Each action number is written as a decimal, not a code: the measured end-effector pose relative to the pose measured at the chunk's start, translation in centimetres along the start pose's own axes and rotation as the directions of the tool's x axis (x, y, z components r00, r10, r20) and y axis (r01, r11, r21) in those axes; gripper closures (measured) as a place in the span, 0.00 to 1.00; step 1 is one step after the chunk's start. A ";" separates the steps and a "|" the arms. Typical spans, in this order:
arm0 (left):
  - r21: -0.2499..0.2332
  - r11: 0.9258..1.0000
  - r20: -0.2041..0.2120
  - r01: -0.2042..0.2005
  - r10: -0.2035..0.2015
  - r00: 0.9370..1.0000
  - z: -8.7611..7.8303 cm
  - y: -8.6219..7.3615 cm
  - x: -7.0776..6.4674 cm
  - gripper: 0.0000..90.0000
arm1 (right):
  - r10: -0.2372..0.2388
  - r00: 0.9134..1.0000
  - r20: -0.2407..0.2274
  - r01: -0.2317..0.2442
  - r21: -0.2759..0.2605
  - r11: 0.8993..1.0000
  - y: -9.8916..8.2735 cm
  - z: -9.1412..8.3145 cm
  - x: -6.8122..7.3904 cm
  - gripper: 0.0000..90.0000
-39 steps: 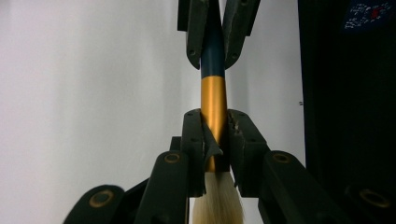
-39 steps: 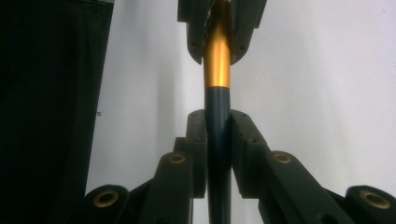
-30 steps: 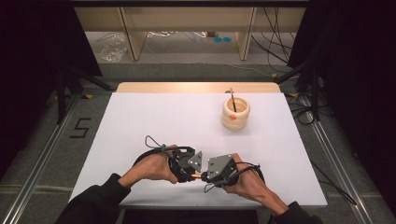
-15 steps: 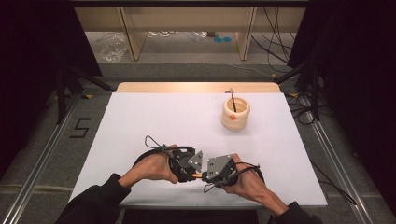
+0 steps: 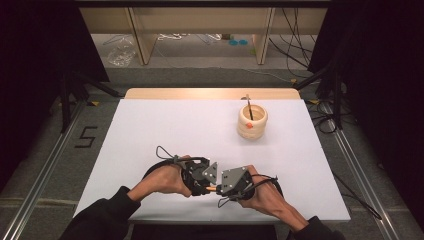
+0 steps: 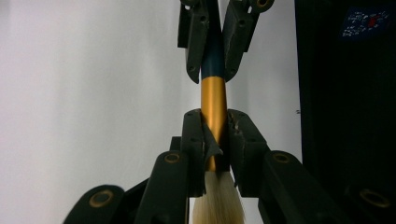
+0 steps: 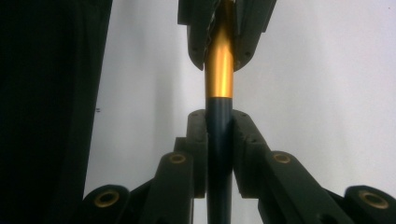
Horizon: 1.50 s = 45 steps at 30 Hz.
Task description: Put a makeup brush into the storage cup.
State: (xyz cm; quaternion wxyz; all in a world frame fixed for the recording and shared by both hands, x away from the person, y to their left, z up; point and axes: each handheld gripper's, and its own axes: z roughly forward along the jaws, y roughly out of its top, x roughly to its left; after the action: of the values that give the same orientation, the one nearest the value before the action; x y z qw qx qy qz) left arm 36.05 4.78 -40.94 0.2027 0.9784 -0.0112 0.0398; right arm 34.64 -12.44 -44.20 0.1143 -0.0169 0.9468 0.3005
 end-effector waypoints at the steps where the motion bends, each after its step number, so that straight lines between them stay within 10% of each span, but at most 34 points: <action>1: 0.000 1.000 0.000 0.001 -0.001 1.000 0.0 0.0 0.0 0.86 | -0.001 1.000 -0.004 0.001 0.000 1.000 0.0 0.0 0.0 0.88; 45: -0.050 0.997 -0.009 0.055 -0.056 0.998 -0.7 -0.3 0.5 0.83 | 0.032 0.999 0.009 -0.032 -0.013 0.999 -0.2 -0.5 -0.3 0.89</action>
State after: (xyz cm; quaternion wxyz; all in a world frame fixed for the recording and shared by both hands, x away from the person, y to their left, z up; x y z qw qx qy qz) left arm 36.48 5.35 -40.34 0.2280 0.9727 0.0161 0.0390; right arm 34.83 -12.92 -43.88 0.1137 -0.0009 0.9445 0.3083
